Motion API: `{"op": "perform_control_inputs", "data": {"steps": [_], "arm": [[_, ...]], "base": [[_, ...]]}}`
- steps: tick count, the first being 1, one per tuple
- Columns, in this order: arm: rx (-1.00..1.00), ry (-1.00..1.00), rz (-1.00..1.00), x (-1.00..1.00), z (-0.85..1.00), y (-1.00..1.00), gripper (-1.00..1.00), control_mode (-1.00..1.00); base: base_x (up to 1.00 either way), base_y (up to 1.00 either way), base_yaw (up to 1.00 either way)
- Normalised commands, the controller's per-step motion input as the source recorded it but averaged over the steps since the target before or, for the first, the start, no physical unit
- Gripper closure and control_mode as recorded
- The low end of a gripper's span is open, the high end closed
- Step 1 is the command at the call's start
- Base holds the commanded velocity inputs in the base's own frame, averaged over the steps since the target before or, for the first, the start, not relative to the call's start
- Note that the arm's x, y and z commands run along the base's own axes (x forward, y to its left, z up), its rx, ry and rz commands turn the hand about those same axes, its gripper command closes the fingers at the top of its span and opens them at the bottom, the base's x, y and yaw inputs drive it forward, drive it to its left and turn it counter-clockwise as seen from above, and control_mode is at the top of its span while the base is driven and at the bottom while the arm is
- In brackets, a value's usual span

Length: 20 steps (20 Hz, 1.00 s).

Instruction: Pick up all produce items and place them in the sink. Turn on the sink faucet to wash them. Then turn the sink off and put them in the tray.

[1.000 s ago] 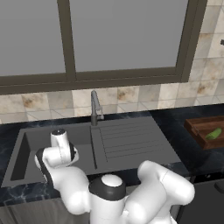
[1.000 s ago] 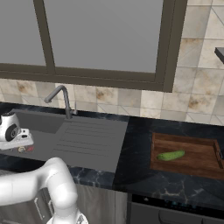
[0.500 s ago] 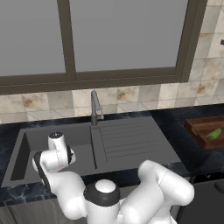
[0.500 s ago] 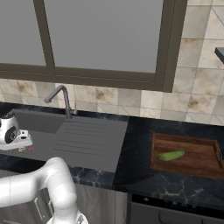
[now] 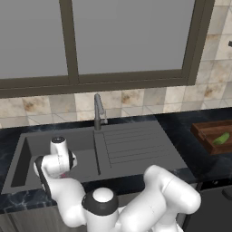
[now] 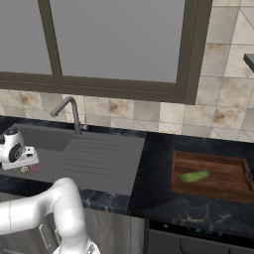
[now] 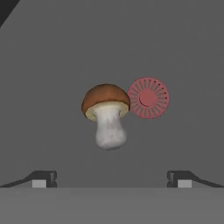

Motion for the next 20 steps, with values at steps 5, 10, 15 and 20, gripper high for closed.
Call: {"op": "perform_control_inputs", "data": {"steps": [5,10,15,20], "arm": [[0.00,-0.01,0.02,0.11,-0.19,0.05,-1.00,-1.00],[0.00,0.00,0.02,0.10,-0.19,0.13,-1.00,-1.00],[0.00,0.00,0.02,0.12,-0.17,0.15,-1.00,-1.00],[0.00,0.00,0.02,0.15,-0.18,0.17,-1.00,-1.00]], "base": [[0.00,0.00,0.00],[0.00,0.00,0.00],[0.00,0.00,0.00],[0.00,0.00,0.00]]}}
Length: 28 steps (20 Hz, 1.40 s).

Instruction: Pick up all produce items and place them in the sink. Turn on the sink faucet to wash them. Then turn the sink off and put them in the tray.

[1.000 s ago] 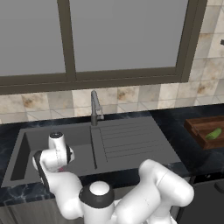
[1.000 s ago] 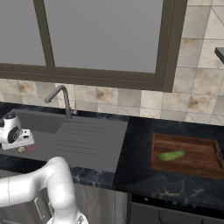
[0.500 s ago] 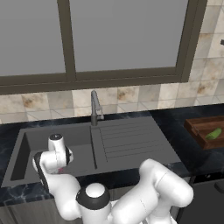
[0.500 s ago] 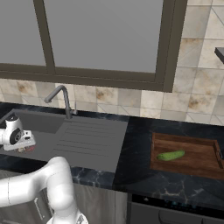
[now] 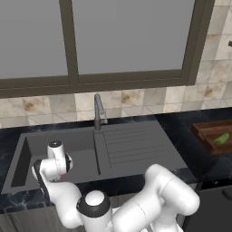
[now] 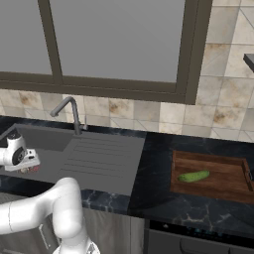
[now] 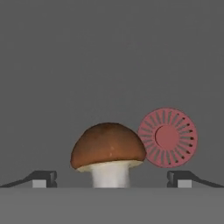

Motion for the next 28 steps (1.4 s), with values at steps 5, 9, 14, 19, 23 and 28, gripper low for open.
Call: {"op": "perform_control_inputs", "data": {"steps": [5,9,14,19,23,28], "arm": [[0.00,0.00,0.02,0.11,-0.21,0.11,-1.00,-1.00],[0.00,0.01,0.01,0.00,-0.20,0.10,1.00,-1.00],[0.00,-0.01,0.04,0.00,0.02,0.03,1.00,-1.00],[0.00,-0.01,0.00,0.00,0.56,0.00,1.00,-1.00],[0.00,0.00,0.00,0.05,0.81,-0.01,1.00,-1.00],[0.00,0.00,0.00,0.03,0.73,-0.14,1.00,-1.00]], "base": [[0.00,0.00,0.00],[0.00,0.00,0.00],[0.00,0.00,0.00],[0.00,0.00,0.00],[0.00,0.00,0.00],[0.00,0.00,0.00]]}}
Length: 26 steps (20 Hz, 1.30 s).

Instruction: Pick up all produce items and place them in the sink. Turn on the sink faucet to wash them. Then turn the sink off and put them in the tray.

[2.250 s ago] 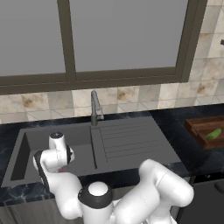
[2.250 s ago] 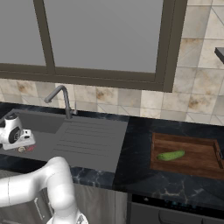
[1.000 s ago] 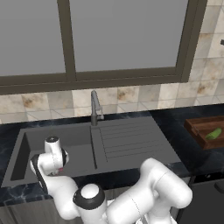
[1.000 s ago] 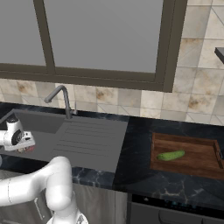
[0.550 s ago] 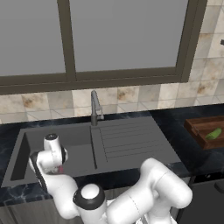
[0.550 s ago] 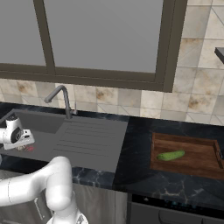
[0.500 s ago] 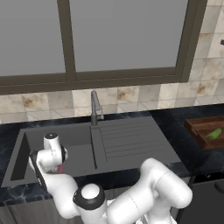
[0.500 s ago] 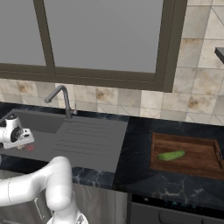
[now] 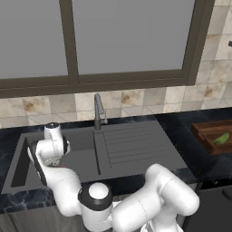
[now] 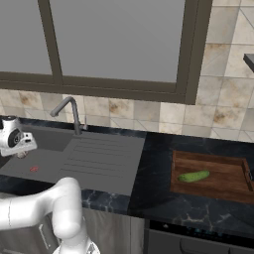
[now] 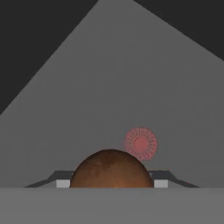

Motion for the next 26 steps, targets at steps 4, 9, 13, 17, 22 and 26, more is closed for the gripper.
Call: {"op": "perform_control_inputs", "data": {"steps": [4,9,13,17,22,26], "arm": [[0.00,0.00,0.00,0.00,0.61,-0.41,1.00,-1.00],[0.01,0.00,0.00,0.00,0.69,-0.52,1.00,-1.00],[0.01,0.00,0.00,-0.21,0.68,-0.56,1.00,-1.00],[0.02,0.00,-0.01,-0.64,0.52,-0.46,1.00,-1.00],[0.00,-0.02,-0.04,-0.84,0.26,-0.32,1.00,-1.00],[0.00,0.00,-0.08,-0.79,0.29,-0.39,1.00,-1.00]], "base": [[0.00,0.00,0.00],[0.00,0.00,0.00],[0.00,0.00,0.00],[0.00,0.00,0.00],[0.00,0.00,0.00],[0.00,0.00,0.00]]}}
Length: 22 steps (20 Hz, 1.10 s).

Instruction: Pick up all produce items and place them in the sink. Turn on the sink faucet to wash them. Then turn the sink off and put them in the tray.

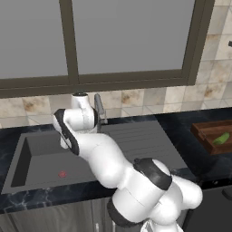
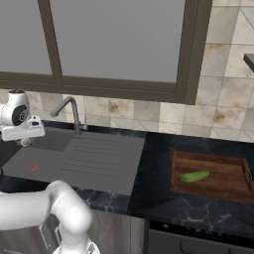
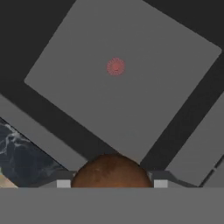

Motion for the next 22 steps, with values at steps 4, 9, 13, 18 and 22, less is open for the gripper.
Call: {"op": "perform_control_inputs", "data": {"steps": [4,9,13,18,22], "arm": [[0.00,0.00,-0.12,-0.51,0.34,-0.57,1.00,-1.00],[0.00,0.02,-0.11,-0.28,0.28,-0.73,1.00,-1.00],[0.00,0.02,-0.09,-0.18,0.20,-0.78,1.00,-1.00],[0.00,0.05,-0.09,-0.02,0.19,-0.78,1.00,-1.00],[0.00,0.07,-0.10,0.00,0.13,-0.79,1.00,-1.00]], "base": [[0.00,0.00,0.00],[0.00,0.00,0.00],[0.00,0.00,0.00],[0.00,0.00,0.00],[0.00,0.00,0.00]]}}
